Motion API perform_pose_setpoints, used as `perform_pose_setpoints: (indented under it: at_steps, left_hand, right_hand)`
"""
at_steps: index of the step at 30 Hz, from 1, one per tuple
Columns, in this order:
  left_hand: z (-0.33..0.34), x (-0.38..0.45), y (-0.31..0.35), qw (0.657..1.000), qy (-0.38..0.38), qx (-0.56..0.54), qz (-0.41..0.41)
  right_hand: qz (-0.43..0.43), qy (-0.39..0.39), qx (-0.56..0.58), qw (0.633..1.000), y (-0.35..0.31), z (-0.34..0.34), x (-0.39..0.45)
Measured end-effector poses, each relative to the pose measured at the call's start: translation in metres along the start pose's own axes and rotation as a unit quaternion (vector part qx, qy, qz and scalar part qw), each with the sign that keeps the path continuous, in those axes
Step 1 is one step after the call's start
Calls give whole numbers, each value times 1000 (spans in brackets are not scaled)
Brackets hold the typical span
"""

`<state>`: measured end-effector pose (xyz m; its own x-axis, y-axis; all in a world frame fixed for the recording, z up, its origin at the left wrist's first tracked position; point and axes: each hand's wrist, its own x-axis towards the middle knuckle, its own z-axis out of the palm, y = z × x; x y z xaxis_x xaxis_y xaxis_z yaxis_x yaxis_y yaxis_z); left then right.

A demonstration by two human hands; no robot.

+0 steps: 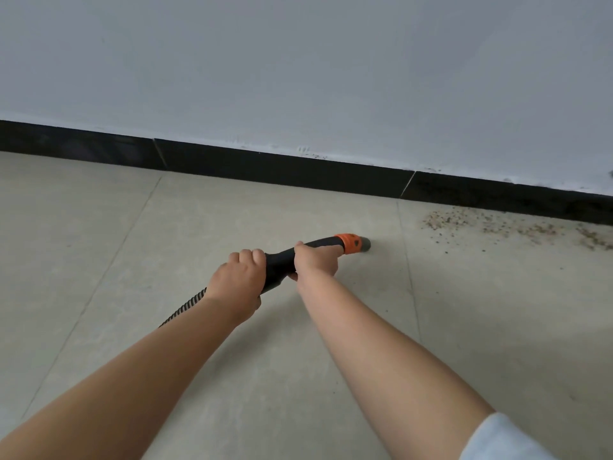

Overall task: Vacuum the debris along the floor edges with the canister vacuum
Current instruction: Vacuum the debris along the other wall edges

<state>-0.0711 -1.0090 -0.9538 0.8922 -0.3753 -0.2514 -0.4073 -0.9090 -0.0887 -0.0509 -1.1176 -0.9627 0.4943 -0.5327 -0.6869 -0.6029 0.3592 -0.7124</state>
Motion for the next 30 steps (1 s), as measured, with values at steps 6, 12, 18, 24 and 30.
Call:
perform_pose_setpoints:
  at_steps: [6, 12, 18, 24, 30]
  left_hand:
    - [-8, 25, 49, 1000, 4, -1, 31]
    - [-4, 32, 75, 997, -1, -64, 40]
    - [0, 19, 17, 993, 32, -108, 22]
    - [8, -6, -53, 991, 63, -122, 0]
    - [18, -27, -93, 992, 60, -109, 4]
  right_hand:
    - [-3, 33, 29, 999, -19, -44, 29]
    - [27, 16, 81, 996, -26, -76, 42]
    - [33, -12, 121, 992, -6, -36, 9]
    - [60, -22, 110, 992, 12, 25, -35]
    - [72, -21, 78, 994, 29, 54, -64]
